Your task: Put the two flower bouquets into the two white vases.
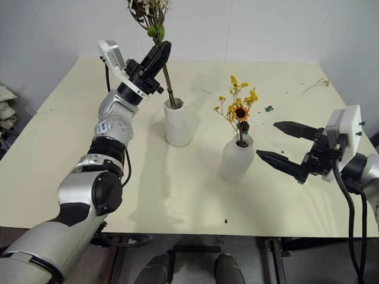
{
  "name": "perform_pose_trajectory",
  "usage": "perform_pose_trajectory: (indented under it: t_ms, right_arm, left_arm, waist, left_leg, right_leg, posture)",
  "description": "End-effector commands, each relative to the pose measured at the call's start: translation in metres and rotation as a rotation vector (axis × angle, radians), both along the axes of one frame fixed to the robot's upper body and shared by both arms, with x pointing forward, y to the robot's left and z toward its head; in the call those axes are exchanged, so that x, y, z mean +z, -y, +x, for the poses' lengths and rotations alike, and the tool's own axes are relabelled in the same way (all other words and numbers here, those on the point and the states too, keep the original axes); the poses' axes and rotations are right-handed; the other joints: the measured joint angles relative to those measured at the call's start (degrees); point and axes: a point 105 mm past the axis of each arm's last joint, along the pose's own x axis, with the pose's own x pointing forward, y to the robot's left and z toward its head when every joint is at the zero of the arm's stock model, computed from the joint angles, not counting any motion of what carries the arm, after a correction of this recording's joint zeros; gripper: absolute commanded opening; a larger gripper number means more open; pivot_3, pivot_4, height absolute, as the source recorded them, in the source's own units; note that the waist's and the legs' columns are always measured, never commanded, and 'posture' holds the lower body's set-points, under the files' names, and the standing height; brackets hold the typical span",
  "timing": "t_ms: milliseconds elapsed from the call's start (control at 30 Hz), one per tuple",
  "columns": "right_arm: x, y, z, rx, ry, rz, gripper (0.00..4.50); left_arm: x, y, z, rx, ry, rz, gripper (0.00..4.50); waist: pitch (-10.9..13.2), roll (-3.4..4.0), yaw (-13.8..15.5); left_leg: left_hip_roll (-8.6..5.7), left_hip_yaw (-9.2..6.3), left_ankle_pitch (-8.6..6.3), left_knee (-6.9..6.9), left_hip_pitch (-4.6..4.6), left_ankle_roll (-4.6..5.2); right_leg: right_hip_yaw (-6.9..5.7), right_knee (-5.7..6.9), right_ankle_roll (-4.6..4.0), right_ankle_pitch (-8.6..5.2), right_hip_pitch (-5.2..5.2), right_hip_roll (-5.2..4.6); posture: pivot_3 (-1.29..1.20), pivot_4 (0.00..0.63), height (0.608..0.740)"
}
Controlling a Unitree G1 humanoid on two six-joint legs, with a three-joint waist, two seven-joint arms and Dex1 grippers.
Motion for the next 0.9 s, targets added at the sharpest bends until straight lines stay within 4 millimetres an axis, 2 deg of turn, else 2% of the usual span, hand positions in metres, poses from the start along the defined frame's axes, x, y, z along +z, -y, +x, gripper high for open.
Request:
perform_pose_trajectory:
  t_ms: [33, 267, 333, 367, 567, 633, 733, 767, 833, 900]
  right_arm:
    - [0.014, 0.001, -0.006, -0.01, 0.064, 0.009, 4.5]
    - [0.009, -0.004, -0.009, -0.022, 0.058, 0.042, 4.5]
    - [0.01, -0.004, -0.008, -0.026, 0.062, 0.045, 4.5]
    - [0.01, -0.004, -0.008, -0.028, 0.063, 0.044, 4.5]
    - [0.013, -0.002, -0.006, -0.034, 0.074, 0.047, 4.5]
    - [0.013, -0.002, -0.005, -0.033, 0.078, 0.048, 4.5]
    - [0.013, -0.001, -0.004, -0.031, 0.079, 0.049, 4.5]
    - [0.013, -0.002, -0.003, -0.03, 0.08, 0.056, 4.5]
    - [0.011, -0.002, -0.002, -0.027, 0.078, 0.059, 4.5]
    - [0.009, -0.003, -0.002, -0.019, 0.073, 0.059, 4.5]
  left_arm:
    - [-0.005, 0.002, 0.0, 0.015, 0.013, -0.002, 0.09]
    - [-0.031, 0.007, 0.003, 0.011, -0.04, -0.013, 0.09]
    - [-0.036, 0.009, 0.0, -0.008, -0.025, 0.036, 0.8]
    - [-0.037, 0.009, -0.001, -0.012, -0.016, 0.059, 0.98]
    - [-0.036, -0.001, -0.007, -0.016, 0.045, 0.18, 2.82]
    - [-0.038, -0.013, -0.011, -0.004, 0.079, 0.284, 3.44]
    - [-0.034, -0.032, -0.012, 0.041, 0.092, 0.346, 4.32]
    - [-0.033, -0.037, -0.011, 0.062, 0.094, 0.362, 4.47]
    - [-0.033, -0.048, -0.01, 0.093, 0.079, 0.388, 4.47]
    - [-0.044, -0.065, -0.007, 0.149, 0.026, 0.47, 4.47]
  waist:
    - [0.0, 0.0, 0.0]
    - [0.0, 0.0, 0.0]
    - [0.0, 0.0, -0.1]
    - [0.0, 0.0, 0.0]
    - [0.0, 0.0, -0.1]
    - [0.0, 0.0, -0.2]
    - [0.0, 0.01, -0.3]
    - [0.0, 0.01, -0.2]
    - [0.0, 0.0, -0.1]
    - [0.0, 0.01, -0.1]
  left_leg:
    - [0.0, 0.0, 0.0, 0.0, 0.0, 0.0]
    - [0.0, 0.0, 0.0, 0.0, -0.01, 0.0]
    - [0.0, 0.01, 0.0, 0.0, 0.0, 0.0]
    - [0.01, 0.01, 0.0, 0.0, 0.01, 0.01]
    - [0.01, 0.0, 0.01, 0.0, 0.01, 0.01]
    - [0.02, 0.0, 0.01, -0.01, 0.02, 0.01]
    - [0.03, 0.0, 0.01, -0.02, 0.03, 0.01]
    - [0.03, 0.0, 0.01, -0.02, 0.03, 0.01]
    - [0.03, 0.0, 0.01, -0.01, 0.03, 0.01]
    - [0.03, 0.0, 0.01, -0.01, 0.03, 0.01]
  right_leg:
    - [0.0, 0.0, 0.0, 0.0, 0.0, 0.0]
    - [0.0, 0.0, 0.0, 0.0, -0.01, 0.0]
    - [0.01, 0.02, 0.0, 0.0, -0.01, 0.01]
    - [0.01, 0.03, 0.0, 0.0, -0.01, 0.02]
    - [0.01, 0.04, 0.0, 0.01, -0.01, 0.02]
    - [0.01, 0.05, 0.0, 0.01, -0.01, 0.03]
    - [0.02, 0.06, 0.0, 0.01, -0.01, 0.05]
    - [0.02, 0.08, 0.0, 0.01, -0.02, 0.04]
    - [0.02, 0.07, -0.01, 0.01, 0.0, 0.03]
    - [0.02, 0.08, -0.01, 0.01, 0.0, 0.03]
  posture:
    - [0.0, 0.15, 0.74]
    - [0.0, 0.15, 0.74]
    - [0.0, 0.15, 0.74]
    - [0.0, 0.15, 0.74]
    - [0.0, 0.15, 0.74]
    - [0.0, 0.15, 0.74]
    - [0.0, 0.15, 0.74]
    - [0.0, 0.15, 0.74]
    - [0.0, 0.15, 0.74]
    - [0.0, 0.15, 0.74]
